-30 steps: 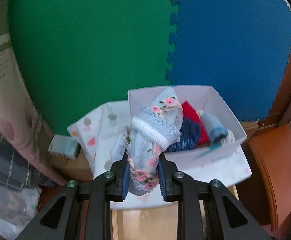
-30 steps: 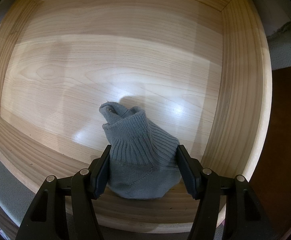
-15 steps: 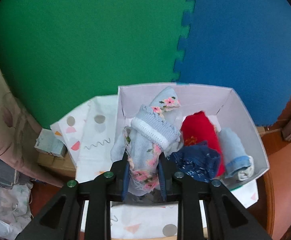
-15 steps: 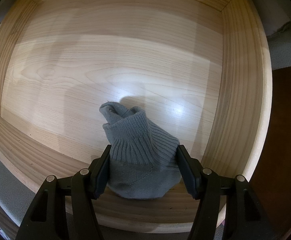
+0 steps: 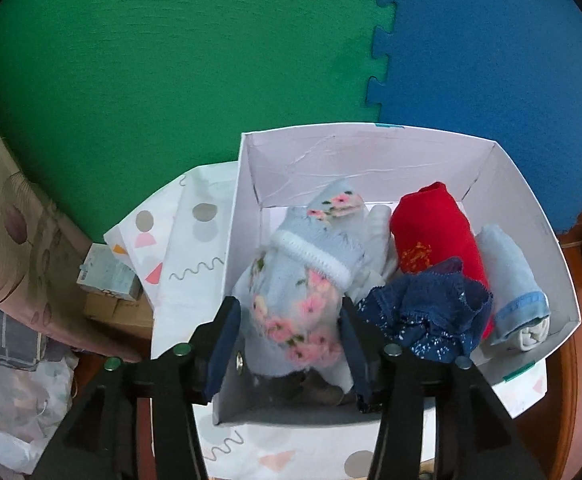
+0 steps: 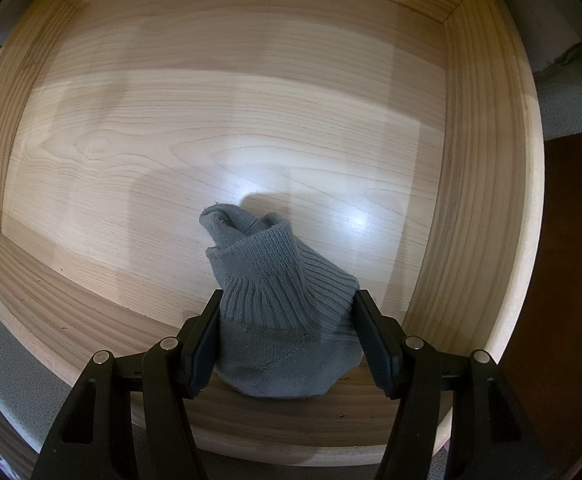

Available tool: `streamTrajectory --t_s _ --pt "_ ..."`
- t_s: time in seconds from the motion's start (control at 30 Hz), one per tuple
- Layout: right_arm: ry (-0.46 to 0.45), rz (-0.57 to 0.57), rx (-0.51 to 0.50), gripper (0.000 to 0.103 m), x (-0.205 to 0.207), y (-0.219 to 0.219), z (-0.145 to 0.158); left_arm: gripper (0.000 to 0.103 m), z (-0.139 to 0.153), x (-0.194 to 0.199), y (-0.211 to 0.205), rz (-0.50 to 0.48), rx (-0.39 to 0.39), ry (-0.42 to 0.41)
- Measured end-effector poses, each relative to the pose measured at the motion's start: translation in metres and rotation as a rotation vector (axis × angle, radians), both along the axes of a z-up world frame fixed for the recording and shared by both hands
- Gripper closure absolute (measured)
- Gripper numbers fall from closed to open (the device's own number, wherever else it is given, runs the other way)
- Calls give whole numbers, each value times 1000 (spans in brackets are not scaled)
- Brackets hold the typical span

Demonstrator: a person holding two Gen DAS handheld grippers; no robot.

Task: Take underwear out of drawer
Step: 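Lower the floral sock into the white box and open the left tool, then move the left tool back over the drawer while the right tool holds the grey sock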

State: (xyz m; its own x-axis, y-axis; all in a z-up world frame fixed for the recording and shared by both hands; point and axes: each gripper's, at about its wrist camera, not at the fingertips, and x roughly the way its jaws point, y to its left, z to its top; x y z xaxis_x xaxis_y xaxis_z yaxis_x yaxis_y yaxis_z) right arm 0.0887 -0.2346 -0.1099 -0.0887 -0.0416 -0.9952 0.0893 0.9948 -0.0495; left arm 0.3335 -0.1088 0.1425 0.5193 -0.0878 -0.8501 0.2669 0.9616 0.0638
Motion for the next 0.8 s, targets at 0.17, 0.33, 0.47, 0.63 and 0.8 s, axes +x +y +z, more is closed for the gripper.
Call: streamTrajectory --t_s 0.17,0.33,0.47,0.63,0.8 --pt "1 0 0 43 0 -2 -1 50 15 -14 2 -26 -14 -17" --pt "2 -5 0 43 -1 -3 -1 50 30 -40 11 -49 -17 -50" --pt "6 -9 -3 43 1 -6 -1 49 33 -68 26 -52 -8 -74" --pt "9 -17 -6 43 3 -7 0 49 16 -109 51 -35 5 -70" --pt "10 -16 -10 43 4 -8 1 49 -17 -149 75 24 -1 -79"
